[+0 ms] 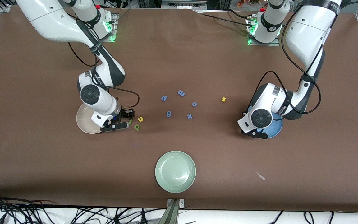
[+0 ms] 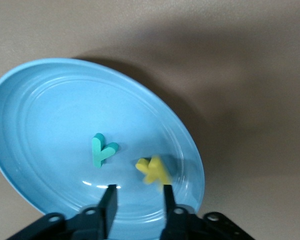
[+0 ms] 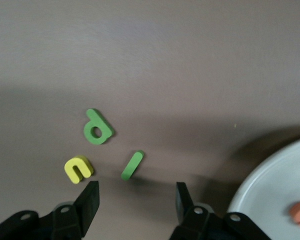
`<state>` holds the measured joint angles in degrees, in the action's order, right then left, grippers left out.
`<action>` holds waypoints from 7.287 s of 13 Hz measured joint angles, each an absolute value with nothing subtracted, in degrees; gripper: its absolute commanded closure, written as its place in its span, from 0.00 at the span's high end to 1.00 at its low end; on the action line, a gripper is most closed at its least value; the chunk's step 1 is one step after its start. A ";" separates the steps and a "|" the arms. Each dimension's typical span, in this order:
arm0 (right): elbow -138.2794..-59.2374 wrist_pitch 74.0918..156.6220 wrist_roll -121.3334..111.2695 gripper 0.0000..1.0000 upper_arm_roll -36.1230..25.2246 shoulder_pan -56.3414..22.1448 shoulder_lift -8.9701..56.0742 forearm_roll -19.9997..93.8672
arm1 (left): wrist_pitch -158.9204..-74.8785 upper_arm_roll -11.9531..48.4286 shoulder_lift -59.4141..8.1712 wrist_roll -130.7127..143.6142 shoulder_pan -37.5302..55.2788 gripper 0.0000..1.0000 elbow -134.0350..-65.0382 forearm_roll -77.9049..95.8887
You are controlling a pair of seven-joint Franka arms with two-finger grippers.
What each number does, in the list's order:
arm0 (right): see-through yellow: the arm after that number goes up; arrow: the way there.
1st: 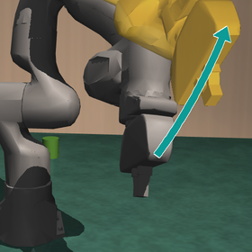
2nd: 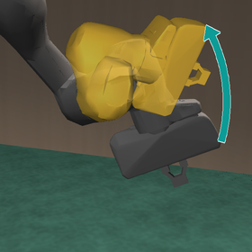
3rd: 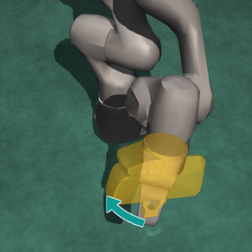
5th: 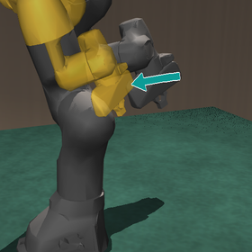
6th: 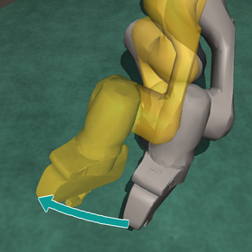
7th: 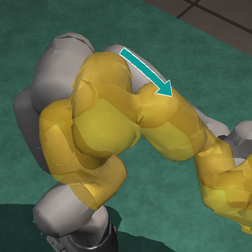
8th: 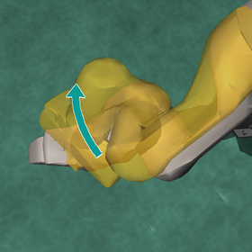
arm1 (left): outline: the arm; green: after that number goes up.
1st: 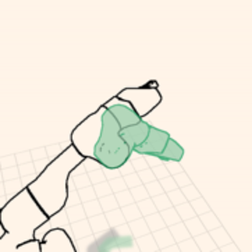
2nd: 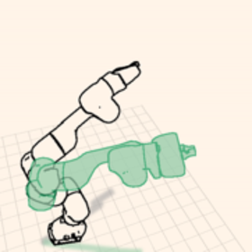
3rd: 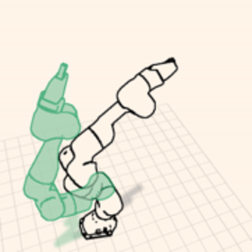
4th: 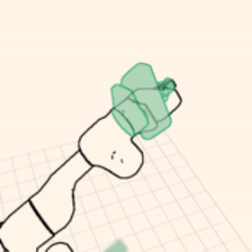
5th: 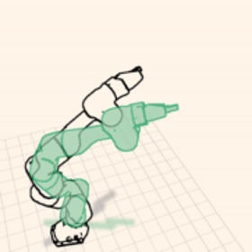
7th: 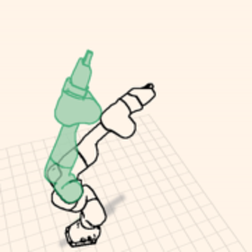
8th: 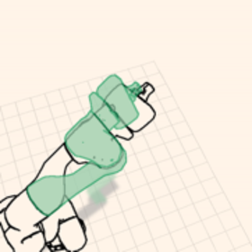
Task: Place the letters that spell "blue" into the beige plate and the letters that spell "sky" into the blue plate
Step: 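Place the k in the blue plate while the right gripper reaches the l, then grasp the s with the left gripper while the right gripper grasps the l, then place the s in the blue plate while the right gripper places the l, then drop the yellow u in the cream plate while the left gripper withdraws, then grasp the green d with the right gripper beside the cream plate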
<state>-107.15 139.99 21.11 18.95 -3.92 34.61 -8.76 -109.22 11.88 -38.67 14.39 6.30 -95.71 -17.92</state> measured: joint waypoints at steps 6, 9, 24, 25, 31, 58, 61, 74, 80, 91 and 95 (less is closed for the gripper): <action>-106.42 141.60 25.13 0.67 18.68 -3.87 37.19 -8.76 | -107.20 14.14 -34.07 14.55 6.72 1.00 -94.38 -9.12; -106.40 141.68 25.15 0.63 18.68 -3.97 37.28 -8.77 | -106.56 19.81 -31.42 21.61 7.04 1.00 -97.10 -7.87; -105.49 141.14 24.57 0.06 17.21 -4.51 37.38 -10.01 | -133.66 23.45 -30.98 25.84 7.15 0.50 -117.65 -7.95; -105.05 139.13 23.63 0.06 16.90 -4.45 36.43 -10.01 | -133.67 23.45 -30.98 25.64 7.16 0.47 -117.74 -8.16; -108.31 130.03 10.64 0.54 14.40 -0.50 27.11 -9.97 | -133.67 23.39 -30.99 25.23 7.16 0.24 -118.23 -9.00; -105.35 145.90 46.53 0.53 18.42 -10.72 39.40 -14.65 | -111.29 22.52 -33.86 1.81 -9.41 1.00 -104.71 -25.29; -105.27 145.87 46.53 0.23 18.40 -10.67 39.37 -14.97 | -110.95 22.73 -31.87 1.83 -9.50 1.00 -103.17 -24.28; -111.81 131.20 21.16 0.19 15.37 -3.63 24.18 -15.43 | -91.03 19.01 -12.12 2.08 -9.89 1.00 -80.49 -7.89; -125.81 132.06 12.78 0.75 11.97 -1.42 15.26 -13.45 | -93.58 2.14 -2.88 2.03 0.81 1.00 -91.10 -1.58; -100.22 129.68 29.85 0.75 16.48 -8.87 33.02 -8.64 | -95.11 3.60 3.70 2.71 0.25 1.00 -100.30 -1.58; -97.16 136.10 32.61 0.74 16.40 -10.77 40.48 -8.78 | -95.11 3.62 3.56 2.74 0.16 1.00 -100.31 -1.58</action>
<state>-97.16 136.10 32.61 16.40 -10.77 40.48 -8.78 -95.11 3.62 3.56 2.74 0.16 -100.31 -1.58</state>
